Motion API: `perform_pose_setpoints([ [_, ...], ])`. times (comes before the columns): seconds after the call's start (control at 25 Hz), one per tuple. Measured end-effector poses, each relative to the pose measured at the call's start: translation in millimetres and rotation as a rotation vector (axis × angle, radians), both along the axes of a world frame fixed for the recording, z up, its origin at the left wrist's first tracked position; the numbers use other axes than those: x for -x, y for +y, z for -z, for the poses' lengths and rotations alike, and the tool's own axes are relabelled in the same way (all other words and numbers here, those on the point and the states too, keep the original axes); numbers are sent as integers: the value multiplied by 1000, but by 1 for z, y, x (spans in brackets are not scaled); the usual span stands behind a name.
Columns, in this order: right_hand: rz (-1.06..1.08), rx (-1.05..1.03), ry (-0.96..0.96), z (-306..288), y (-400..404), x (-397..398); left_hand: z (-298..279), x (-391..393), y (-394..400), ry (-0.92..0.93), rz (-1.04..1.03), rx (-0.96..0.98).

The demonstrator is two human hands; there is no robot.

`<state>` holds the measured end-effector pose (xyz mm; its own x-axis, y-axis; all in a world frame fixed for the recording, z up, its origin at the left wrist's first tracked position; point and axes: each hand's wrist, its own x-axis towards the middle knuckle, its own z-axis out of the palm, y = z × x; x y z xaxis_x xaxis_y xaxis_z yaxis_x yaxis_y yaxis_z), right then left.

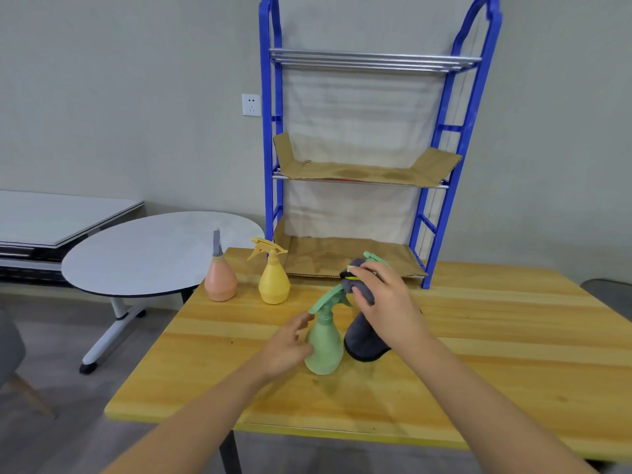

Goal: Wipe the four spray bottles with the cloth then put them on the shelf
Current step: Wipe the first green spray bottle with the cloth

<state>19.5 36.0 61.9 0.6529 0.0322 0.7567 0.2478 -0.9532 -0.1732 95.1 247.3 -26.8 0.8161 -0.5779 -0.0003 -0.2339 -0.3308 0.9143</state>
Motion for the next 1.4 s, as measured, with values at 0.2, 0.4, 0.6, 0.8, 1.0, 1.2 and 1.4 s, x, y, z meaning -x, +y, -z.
perform_pose_setpoints([
  [0.2,-54,171,131,6,29,-8,8,-1,-29,-324,-155,-104],
  [0.4,-61,189,190,4,12,-12,8,-9,-28,-316,-132,-145],
  [0.6,-130,262,146,-3,18,-13,11,-8,-26,-292,-119,-121],
  [0.8,-73,305,317,-24,20,-18,8,-7,-26,-336,-114,-120],
  [1.0,-115,367,397,-21,16,-12,4,-5,-22,-259,-65,-133],
  [1.2,-113,242,428,-10,-7,1,-12,-7,-15,-142,88,-170],
  [1.4,50,87,397,-11,-38,15,-49,-9,-13,-127,-46,-60],
])
